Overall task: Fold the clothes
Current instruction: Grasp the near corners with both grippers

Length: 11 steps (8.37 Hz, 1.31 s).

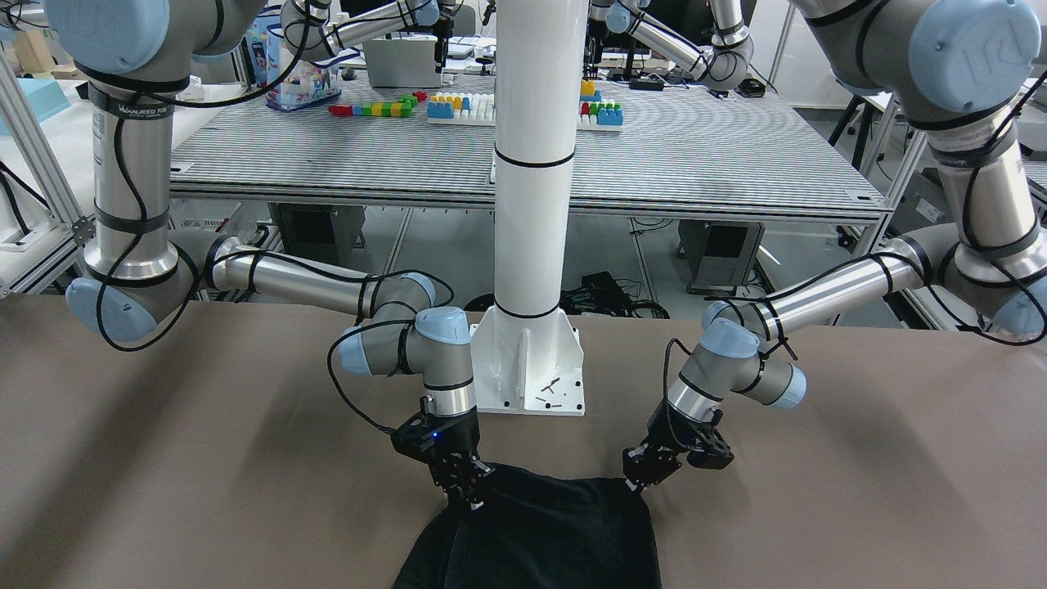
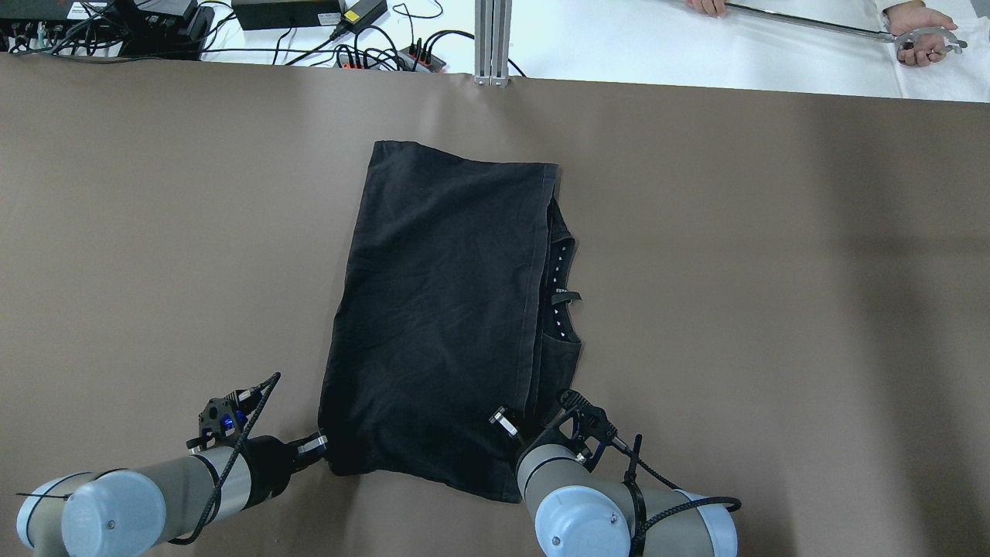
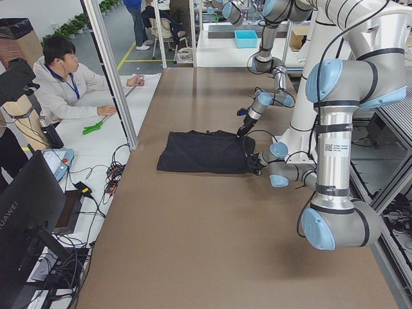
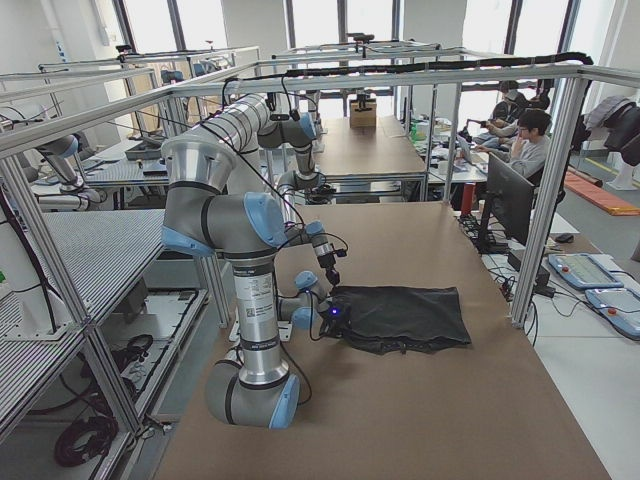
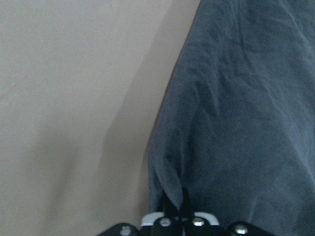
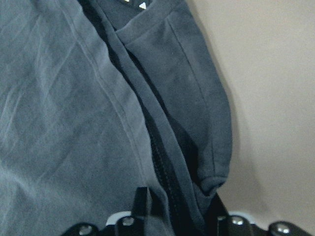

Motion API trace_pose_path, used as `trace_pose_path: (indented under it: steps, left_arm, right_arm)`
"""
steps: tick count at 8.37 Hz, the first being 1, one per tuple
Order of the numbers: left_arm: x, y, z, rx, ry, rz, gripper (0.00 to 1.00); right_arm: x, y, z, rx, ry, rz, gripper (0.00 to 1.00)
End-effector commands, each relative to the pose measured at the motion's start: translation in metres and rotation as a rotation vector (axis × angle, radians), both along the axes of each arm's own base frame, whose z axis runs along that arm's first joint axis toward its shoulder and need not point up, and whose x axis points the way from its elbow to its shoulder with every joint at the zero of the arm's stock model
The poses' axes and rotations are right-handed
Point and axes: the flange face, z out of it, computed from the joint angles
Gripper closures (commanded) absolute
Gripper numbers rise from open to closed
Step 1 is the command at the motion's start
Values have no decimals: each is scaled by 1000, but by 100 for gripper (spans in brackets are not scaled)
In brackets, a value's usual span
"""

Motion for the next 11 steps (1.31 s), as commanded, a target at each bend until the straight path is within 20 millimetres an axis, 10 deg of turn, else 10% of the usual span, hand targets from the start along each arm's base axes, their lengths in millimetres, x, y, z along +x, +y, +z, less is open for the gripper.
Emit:
trace_pose_path:
  steps: [1, 5, 8, 11]
  left_arm:
    - [0, 0, -1, 2, 1, 1, 100]
    - [-2, -1, -6, 6, 10, 0, 100]
    - [0, -2, -29, 17, 42, -1, 100]
    - [-65, 37, -113, 18, 64, 51, 100]
  right_arm:
    - [0, 3, -1, 9, -1, 7, 82]
    - [-1, 11, -3, 37, 4, 11, 100]
    - [45, 22, -5, 59, -24, -13, 100]
    - [86, 80, -37, 70, -93, -105, 100]
